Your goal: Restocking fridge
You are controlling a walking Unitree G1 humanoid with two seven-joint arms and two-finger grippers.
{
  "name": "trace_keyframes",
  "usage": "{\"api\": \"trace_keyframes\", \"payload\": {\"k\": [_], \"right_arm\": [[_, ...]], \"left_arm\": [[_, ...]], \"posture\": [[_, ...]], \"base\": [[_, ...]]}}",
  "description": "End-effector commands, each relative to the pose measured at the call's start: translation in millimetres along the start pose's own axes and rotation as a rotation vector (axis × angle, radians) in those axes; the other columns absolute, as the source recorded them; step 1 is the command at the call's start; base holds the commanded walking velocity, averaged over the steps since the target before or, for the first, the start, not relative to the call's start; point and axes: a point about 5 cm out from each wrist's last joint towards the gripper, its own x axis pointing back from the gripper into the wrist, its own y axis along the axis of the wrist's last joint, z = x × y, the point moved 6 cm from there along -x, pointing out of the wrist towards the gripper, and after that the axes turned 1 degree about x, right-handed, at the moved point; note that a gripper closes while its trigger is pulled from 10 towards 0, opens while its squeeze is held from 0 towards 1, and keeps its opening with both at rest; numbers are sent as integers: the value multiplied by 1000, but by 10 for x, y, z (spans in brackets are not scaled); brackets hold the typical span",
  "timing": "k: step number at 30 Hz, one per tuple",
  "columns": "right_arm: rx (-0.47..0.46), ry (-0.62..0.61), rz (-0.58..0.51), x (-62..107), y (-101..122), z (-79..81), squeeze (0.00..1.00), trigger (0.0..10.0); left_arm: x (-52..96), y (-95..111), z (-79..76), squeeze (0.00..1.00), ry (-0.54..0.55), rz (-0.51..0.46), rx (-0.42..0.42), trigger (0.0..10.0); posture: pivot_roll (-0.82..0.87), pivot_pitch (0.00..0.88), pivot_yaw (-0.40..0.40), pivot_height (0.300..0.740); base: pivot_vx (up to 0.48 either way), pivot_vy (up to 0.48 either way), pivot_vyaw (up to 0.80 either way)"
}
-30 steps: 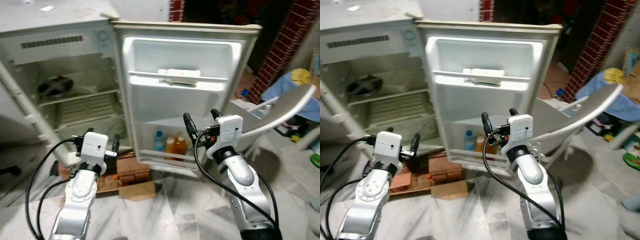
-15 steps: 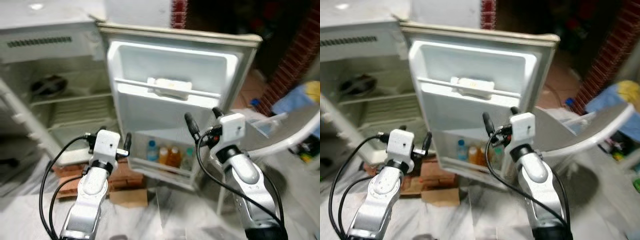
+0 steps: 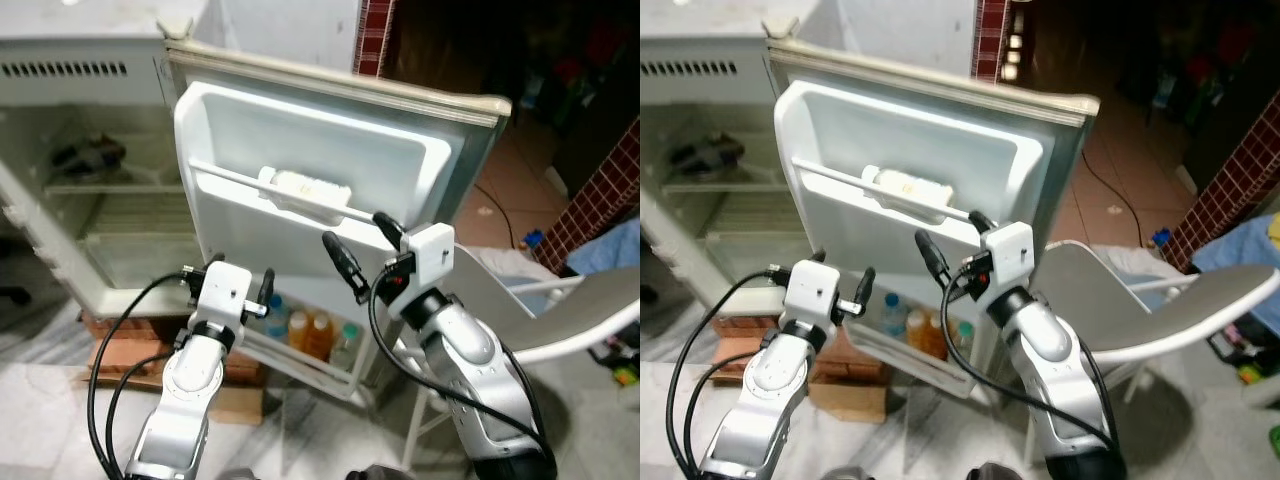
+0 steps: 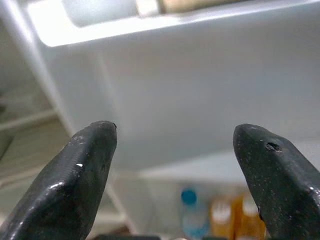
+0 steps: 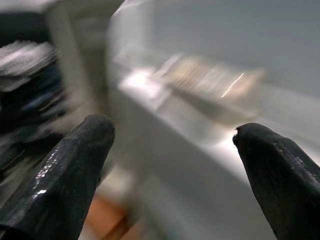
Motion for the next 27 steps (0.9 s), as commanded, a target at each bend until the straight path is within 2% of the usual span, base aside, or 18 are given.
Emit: {"api": "trace_keyframes", "payload": {"k": [1,5,10,11,12,13,15,16,17,19,21,22,23,24,27], "right_arm": [[-54,126,32,23,-36,193,0,10000],[-99,294,153,206,-209,343,0,10000],[-76,301,198,262,-287,291,0,10000],[-20,233,236,276,-365,130,0,10000],[-20,233,236,276,-365,130,0,10000],[29,153,244,266,-387,-34,0,10000],[59,56,215,230,-340,-198,0,10000],[62,41,210,223,-329,-221,0,10000],[74,-21,161,181,-228,-324,0,10000],[77,-51,114,144,-119,-380,0,10000],[101,-92,70,110,4,-442,0,10000],[101,-92,70,110,4,-442,0,10000],[121,-107,45,92,67,-466,0,10000],[159,-144,14,51,145,-518,0,10000],[182,-214,-34,1,261,-611,0,10000]], "left_arm": [[6,56,-37,0,-31,-11,3,10000],[39,62,-97,0,-79,-14,10,10000],[36,60,-111,0,-90,-12,-8,10000],[41,60,-127,0,-100,-11,-23,10000],[41,60,-127,0,-100,-11,-23,10000],[48,69,-127,0,-105,-15,-23,10000],[54,81,-106,0,-96,-21,-25,10000],[55,88,-100,0,-92,-25,-25,10000],[58,86,-49,0,-64,-20,-13,10000],[51,43,33,0,-17,8,-5,10000],[40,-32,154,0,60,54,50,10000],[40,-32,154,0,60,54,50,10000],[39,-95,232,0,107,90,76,10000],[44,-179,360,0,180,132,139,10000],[60,-238,490,0,251,159,186,10000]], "posture": [[77,0,-6,740],[79,0,-4,740],[80,0,-2,740],[81,0,0,740],[81,0,0,740],[81,0,2,740],[81,0,4,740],[81,0,4,740],[82,0,6,740],[82,0,6,740],[83,0,7,740],[83,0,7,740],[84,0,5,740],[84,0,4,740],[87,1,1,740]], "base": [[0,-472,0],[-64,-428,0],[-253,-407,0],[0,-446,0],[0,-446,0],[0,-480,0],[0,-480,0],[0,-480,0],[0,0,0],[0,0,0],[0,0,0],[0,0,0],[0,0,0],[0,0,712],[0,0,706]]}}
